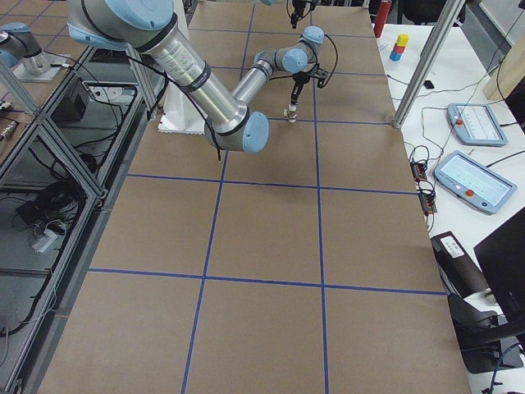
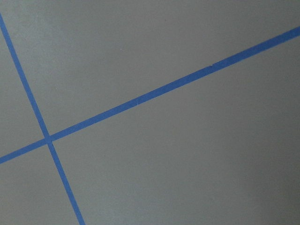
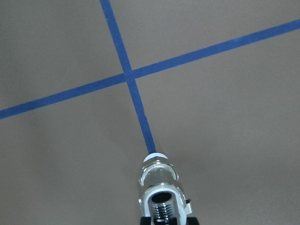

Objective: Assemble PPR valve and pipe with both arms
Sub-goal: 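Lower and press the chrome fitting into the valve top with the right gripper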

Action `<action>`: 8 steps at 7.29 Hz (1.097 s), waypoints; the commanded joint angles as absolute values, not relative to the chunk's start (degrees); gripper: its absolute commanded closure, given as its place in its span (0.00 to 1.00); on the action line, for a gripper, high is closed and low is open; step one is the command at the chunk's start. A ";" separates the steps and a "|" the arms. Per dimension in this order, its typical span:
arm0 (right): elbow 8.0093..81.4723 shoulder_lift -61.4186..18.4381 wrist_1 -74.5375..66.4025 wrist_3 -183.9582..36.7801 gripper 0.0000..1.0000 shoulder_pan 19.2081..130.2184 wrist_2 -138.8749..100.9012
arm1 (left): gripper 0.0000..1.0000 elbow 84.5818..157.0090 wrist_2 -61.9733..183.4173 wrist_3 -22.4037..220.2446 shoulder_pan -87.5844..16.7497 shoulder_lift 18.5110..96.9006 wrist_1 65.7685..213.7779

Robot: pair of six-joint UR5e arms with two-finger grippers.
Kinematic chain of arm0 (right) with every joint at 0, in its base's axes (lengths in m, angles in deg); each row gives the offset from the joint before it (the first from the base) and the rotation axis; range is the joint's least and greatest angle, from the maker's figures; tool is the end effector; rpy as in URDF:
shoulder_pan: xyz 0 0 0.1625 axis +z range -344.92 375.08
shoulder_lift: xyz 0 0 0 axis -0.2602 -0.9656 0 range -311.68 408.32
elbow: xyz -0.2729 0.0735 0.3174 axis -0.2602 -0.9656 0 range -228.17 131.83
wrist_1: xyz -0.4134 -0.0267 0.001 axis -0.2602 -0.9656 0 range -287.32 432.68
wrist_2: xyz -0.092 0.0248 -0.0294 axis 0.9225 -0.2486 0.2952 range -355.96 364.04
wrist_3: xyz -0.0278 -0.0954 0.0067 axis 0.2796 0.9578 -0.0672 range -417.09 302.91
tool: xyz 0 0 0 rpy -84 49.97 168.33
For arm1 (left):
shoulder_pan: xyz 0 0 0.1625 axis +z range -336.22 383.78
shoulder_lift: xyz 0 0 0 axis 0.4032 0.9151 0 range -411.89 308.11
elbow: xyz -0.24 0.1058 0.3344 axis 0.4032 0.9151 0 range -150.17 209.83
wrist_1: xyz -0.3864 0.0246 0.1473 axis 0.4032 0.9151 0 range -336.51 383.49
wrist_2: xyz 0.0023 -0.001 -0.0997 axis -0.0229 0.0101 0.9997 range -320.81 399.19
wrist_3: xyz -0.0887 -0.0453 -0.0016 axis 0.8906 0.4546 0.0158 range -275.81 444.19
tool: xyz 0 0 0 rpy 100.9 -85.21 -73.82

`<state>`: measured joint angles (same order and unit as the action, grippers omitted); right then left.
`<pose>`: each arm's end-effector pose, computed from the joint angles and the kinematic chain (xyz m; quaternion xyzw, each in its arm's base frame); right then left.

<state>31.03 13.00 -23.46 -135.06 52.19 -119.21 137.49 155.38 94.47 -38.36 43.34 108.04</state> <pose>-0.5580 -0.5209 0.1412 -0.1173 -0.3944 0.1066 0.9052 0.1651 -0.5032 0.4886 0.0663 0.2599 0.1810 0.9462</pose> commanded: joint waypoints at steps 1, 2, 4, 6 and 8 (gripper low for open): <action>30.68 12.90 -21.54 -135.48 1.00 52.08 -119.19 | 0.01 137.49 155.38 94.47 -38.36 43.30 108.04; 30.67 12.90 -21.54 -135.49 0.98 52.08 -119.19 | 0.01 137.49 155.38 94.47 -38.36 43.30 108.04; 30.67 12.90 -21.54 -135.49 0.94 52.08 -119.19 | 0.01 137.49 155.38 94.47 -38.36 43.30 108.04; 30.67 12.81 -21.54 -135.49 0.84 52.08 -119.19 | 0.00 137.49 155.38 94.47 -38.27 43.30 108.04; 30.67 12.72 -21.54 -135.22 0.69 52.08 -119.19 | 0.01 137.49 155.38 94.47 -38.27 43.38 108.04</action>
<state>30.67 12.77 -21.54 -135.40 52.08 -119.19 137.49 155.38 94.47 -38.29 43.31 108.04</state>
